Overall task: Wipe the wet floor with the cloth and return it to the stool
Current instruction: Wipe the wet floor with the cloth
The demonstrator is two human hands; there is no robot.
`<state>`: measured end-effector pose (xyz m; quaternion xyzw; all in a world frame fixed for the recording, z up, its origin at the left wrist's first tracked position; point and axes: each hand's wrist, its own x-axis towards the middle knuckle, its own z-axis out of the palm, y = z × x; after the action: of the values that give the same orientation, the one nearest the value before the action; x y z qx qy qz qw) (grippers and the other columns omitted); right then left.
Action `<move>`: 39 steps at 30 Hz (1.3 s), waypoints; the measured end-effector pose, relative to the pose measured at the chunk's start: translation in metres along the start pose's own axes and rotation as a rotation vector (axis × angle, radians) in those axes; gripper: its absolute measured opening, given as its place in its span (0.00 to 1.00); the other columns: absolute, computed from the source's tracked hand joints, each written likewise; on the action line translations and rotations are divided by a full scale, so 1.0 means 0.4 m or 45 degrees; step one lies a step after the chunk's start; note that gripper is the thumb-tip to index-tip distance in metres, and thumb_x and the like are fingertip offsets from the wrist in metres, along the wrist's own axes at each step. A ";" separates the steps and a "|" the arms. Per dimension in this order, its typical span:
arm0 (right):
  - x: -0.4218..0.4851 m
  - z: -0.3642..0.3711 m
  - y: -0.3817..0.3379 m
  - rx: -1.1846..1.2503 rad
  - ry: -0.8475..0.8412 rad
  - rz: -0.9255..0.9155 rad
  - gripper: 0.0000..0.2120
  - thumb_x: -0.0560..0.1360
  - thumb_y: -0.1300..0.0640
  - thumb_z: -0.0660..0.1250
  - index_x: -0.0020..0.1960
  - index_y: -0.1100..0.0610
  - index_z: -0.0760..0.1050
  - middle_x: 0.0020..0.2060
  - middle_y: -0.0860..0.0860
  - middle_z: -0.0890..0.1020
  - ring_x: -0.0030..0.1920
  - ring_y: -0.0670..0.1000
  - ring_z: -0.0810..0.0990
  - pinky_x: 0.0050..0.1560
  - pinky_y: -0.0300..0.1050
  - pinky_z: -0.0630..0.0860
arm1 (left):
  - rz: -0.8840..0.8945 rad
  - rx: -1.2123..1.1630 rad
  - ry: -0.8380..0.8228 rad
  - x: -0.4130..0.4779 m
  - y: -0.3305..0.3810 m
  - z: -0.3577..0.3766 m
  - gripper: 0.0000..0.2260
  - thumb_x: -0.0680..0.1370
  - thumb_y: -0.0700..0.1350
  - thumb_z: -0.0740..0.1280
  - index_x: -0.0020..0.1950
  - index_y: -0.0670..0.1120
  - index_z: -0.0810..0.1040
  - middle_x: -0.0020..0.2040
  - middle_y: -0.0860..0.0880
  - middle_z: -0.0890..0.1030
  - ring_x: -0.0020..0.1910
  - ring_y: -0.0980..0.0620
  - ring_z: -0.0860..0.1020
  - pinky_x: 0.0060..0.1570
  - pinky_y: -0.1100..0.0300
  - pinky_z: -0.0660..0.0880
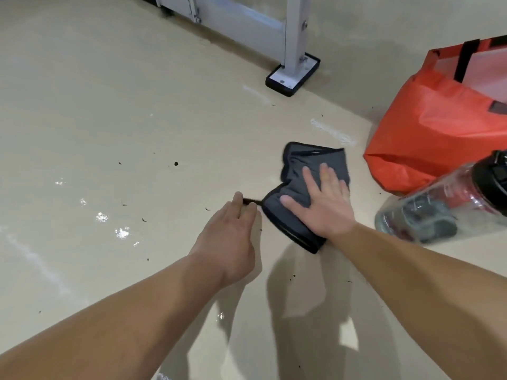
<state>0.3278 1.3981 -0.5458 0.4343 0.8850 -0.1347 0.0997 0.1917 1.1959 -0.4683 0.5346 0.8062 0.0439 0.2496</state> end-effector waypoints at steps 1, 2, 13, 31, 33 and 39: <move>-0.014 0.013 0.000 0.001 0.061 0.077 0.48 0.72 0.19 0.41 0.83 0.44 0.39 0.83 0.55 0.38 0.82 0.53 0.35 0.80 0.57 0.37 | -0.004 -0.006 -0.003 -0.008 -0.001 -0.001 0.32 0.82 0.43 0.59 0.83 0.46 0.48 0.84 0.43 0.41 0.82 0.47 0.49 0.78 0.60 0.49; -0.034 0.030 -0.003 0.003 0.110 0.143 0.46 0.74 0.21 0.40 0.84 0.45 0.39 0.83 0.57 0.39 0.82 0.55 0.36 0.80 0.57 0.37 | -0.003 -0.004 -0.004 -0.017 -0.001 -0.002 0.32 0.82 0.43 0.58 0.83 0.46 0.47 0.84 0.43 0.40 0.83 0.47 0.48 0.78 0.59 0.49; -0.300 0.147 -0.189 -0.018 0.048 0.302 0.41 0.79 0.29 0.35 0.83 0.53 0.33 0.81 0.64 0.36 0.80 0.62 0.33 0.79 0.62 0.37 | -0.062 0.271 -0.084 -0.157 -0.119 0.016 0.32 0.83 0.46 0.55 0.84 0.44 0.43 0.84 0.41 0.39 0.83 0.45 0.40 0.81 0.56 0.42; -0.721 0.266 -0.514 -0.165 -0.354 -0.237 0.40 0.80 0.28 0.41 0.78 0.48 0.25 0.77 0.56 0.24 0.74 0.51 0.19 0.77 0.55 0.30 | 0.265 0.265 -0.125 -0.428 -0.470 0.120 0.35 0.74 0.42 0.60 0.80 0.42 0.52 0.83 0.37 0.45 0.83 0.38 0.42 0.80 0.47 0.51; -0.780 0.225 -0.511 -0.086 -0.457 -0.135 0.40 0.80 0.29 0.44 0.77 0.44 0.21 0.74 0.51 0.20 0.72 0.48 0.16 0.77 0.50 0.28 | 0.340 0.318 -0.116 -0.415 -0.442 0.121 0.36 0.76 0.44 0.59 0.81 0.41 0.48 0.83 0.36 0.43 0.83 0.38 0.43 0.80 0.47 0.51; -0.852 0.082 -0.495 0.014 -0.431 0.148 0.38 0.83 0.35 0.52 0.83 0.47 0.38 0.83 0.49 0.39 0.81 0.51 0.34 0.81 0.49 0.39 | 0.442 0.278 -0.194 -0.458 -0.329 0.095 0.35 0.79 0.44 0.63 0.83 0.42 0.50 0.83 0.40 0.47 0.81 0.43 0.51 0.79 0.53 0.55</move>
<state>0.3776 1.0186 -0.4468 0.4563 0.8283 -0.2048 0.2526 0.1539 0.9706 -0.4808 0.6909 0.6810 -0.0419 0.2392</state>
